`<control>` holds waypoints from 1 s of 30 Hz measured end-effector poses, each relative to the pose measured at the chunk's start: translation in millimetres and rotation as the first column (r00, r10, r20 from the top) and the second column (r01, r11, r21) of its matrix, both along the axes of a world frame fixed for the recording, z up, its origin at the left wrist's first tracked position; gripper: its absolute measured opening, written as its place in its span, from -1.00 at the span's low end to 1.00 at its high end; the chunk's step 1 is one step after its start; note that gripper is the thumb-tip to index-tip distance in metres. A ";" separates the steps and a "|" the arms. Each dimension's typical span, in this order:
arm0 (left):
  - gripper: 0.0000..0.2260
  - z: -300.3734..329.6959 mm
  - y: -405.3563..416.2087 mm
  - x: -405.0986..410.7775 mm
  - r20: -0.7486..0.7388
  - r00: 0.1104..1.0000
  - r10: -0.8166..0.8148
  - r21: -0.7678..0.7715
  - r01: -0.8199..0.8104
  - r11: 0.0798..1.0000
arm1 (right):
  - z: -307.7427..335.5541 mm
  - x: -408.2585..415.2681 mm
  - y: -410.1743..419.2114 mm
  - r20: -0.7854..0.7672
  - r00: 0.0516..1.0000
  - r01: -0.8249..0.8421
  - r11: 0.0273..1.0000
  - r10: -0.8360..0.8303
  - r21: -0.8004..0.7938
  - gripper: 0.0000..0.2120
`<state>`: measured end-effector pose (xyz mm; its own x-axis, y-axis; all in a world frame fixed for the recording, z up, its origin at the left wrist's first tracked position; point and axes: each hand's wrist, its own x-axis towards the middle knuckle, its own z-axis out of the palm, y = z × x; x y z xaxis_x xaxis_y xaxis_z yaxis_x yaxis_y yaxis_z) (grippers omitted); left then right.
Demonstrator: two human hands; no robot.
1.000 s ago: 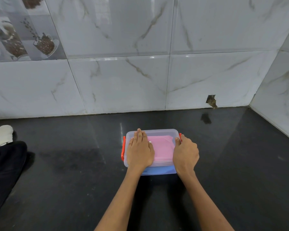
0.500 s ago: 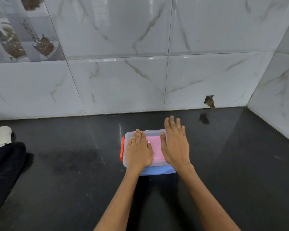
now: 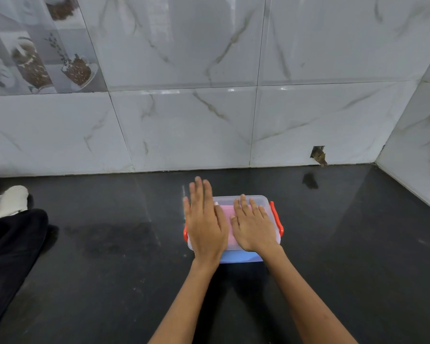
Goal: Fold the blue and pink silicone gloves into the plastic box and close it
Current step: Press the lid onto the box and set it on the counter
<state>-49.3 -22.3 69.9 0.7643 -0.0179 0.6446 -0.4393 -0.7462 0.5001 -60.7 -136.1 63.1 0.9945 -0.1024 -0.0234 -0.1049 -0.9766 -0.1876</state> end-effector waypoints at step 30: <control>-0.53 -45.5 71.7 21.3 -0.398 0.627 -0.670 -0.916 -0.234 0.325 | -36.6 -6.3 -7.7 -0.076 0.968 0.079 0.001 -0.240 0.997 -0.59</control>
<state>-28.0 49.4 24.3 0.9623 -0.0871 -0.2576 0.2710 0.3855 0.8820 -67.0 -143.8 26.5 0.9601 -0.2157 -0.1780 -0.1335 0.2058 -0.9694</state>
